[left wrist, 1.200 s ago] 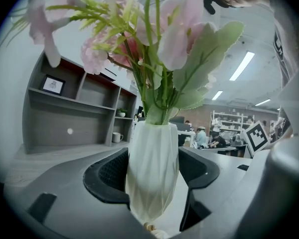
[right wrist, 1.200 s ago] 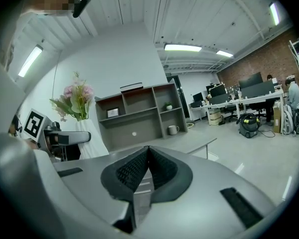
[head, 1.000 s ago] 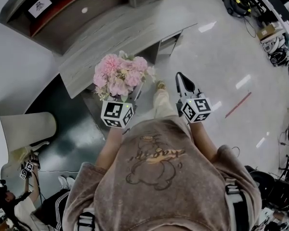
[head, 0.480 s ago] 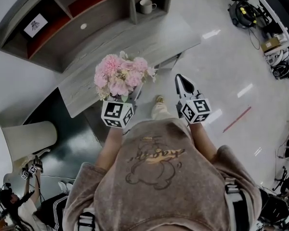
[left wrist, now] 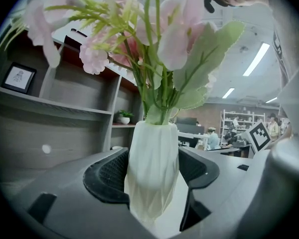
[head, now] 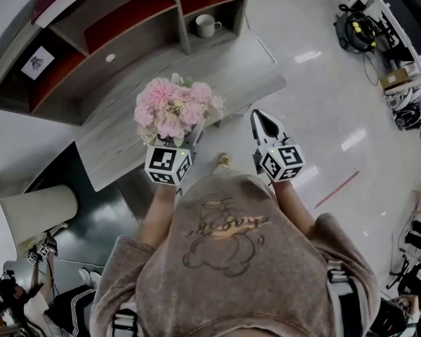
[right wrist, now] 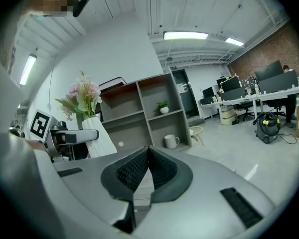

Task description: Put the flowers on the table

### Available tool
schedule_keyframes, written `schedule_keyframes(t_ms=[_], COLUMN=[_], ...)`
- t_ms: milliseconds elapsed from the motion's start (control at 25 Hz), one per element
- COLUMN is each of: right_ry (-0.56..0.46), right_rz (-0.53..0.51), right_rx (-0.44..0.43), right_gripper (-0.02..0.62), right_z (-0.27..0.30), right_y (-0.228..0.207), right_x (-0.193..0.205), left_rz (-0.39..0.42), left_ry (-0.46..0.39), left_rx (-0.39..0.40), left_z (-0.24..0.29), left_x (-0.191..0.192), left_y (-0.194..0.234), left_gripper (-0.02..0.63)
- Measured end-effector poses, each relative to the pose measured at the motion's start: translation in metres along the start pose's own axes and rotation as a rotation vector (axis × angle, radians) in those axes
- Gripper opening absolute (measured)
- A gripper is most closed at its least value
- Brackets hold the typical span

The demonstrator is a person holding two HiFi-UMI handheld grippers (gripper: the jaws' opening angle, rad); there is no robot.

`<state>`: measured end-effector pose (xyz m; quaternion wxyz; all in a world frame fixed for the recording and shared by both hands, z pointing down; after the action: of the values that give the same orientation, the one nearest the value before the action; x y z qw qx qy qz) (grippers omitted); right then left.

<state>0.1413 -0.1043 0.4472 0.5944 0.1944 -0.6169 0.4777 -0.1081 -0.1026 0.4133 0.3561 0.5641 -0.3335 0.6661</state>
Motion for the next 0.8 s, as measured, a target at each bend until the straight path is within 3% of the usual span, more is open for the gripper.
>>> schedule_keyframes(t_ms=[360,800], right_ry=[0.01,-0.021], right_rz=[0.004,0.026], right_rx=[-0.027,0.073], right_gripper=[-0.006,-0.006], right_z=[0.043,0.073], right_y=[-0.034,-0.044], right_x=[-0.02,-0.032], left_rz=[0.018,0.057], left_ry=[0.0,0.008], left_rx=[-0.008,0.111], left_z=[0.055,0.112], left_x=[-0.008,-0.012], left_y=[0.02,0.058], left_gripper=[0.319,0.319])
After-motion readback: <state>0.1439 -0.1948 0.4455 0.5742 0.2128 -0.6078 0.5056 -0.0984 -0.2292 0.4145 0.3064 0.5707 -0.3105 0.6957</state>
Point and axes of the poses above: the fingertips, and each gripper's own axes: z forward along the fingers, y to its left, x out of its underside, the point moved 8 cm from there along -z, backward along the fingers, and after that the axes turned 8 degrees about z, right-handed, at the moved point
